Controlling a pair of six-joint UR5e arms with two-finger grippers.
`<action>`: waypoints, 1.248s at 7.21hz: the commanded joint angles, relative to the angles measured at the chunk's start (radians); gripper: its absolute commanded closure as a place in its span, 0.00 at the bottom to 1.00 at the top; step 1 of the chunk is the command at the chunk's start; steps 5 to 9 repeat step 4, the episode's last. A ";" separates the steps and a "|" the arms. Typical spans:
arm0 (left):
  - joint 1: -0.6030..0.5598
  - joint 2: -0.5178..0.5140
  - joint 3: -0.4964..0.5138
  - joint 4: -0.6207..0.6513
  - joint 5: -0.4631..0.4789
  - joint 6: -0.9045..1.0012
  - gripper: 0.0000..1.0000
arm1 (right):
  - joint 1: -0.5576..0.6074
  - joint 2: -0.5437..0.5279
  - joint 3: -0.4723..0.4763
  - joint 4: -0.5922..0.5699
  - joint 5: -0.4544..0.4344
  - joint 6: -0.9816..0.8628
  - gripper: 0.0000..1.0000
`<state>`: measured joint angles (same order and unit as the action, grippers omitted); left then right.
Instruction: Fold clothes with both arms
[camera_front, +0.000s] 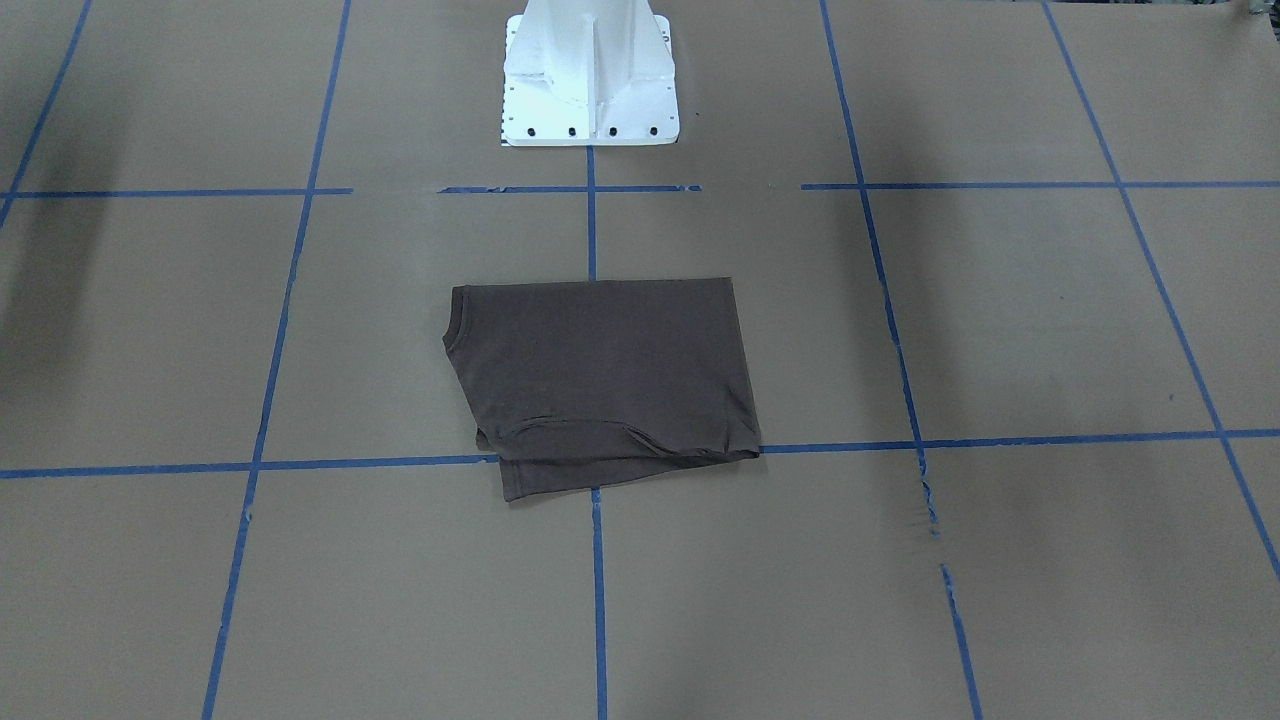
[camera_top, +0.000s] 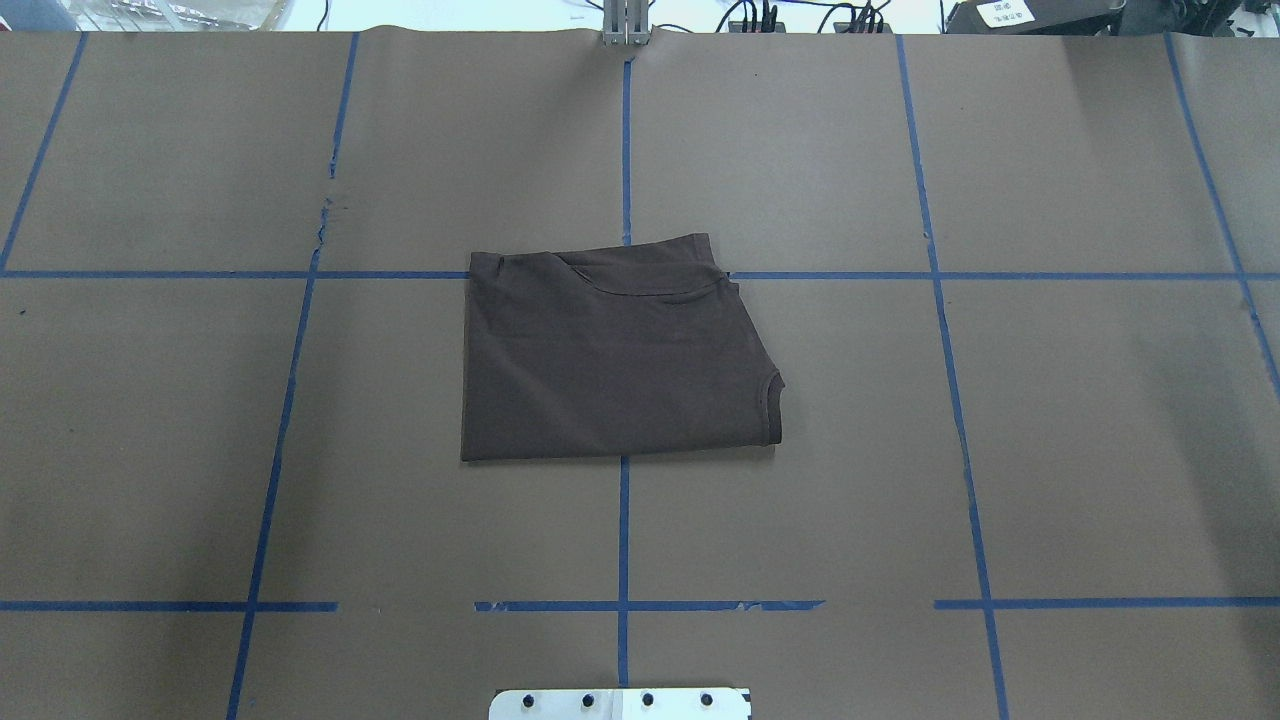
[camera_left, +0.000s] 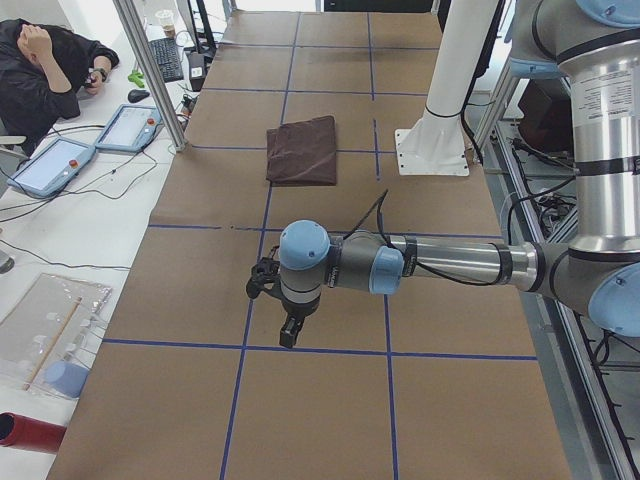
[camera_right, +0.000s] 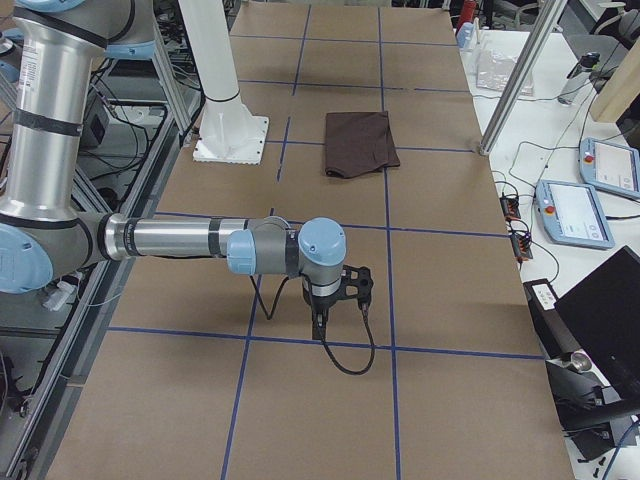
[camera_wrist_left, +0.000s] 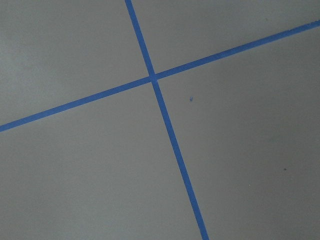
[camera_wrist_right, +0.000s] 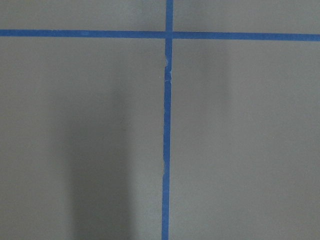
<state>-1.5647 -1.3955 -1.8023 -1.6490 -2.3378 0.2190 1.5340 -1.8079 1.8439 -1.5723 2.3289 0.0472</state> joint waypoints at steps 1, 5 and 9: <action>0.000 0.001 0.000 0.000 0.000 -0.001 0.00 | 0.000 -0.002 0.000 0.000 0.000 -0.001 0.00; 0.000 0.009 0.000 0.002 0.000 -0.001 0.00 | 0.000 -0.004 -0.002 0.000 0.000 -0.003 0.00; 0.000 0.009 0.000 0.002 0.000 -0.001 0.00 | 0.000 -0.004 -0.002 0.000 0.000 -0.003 0.00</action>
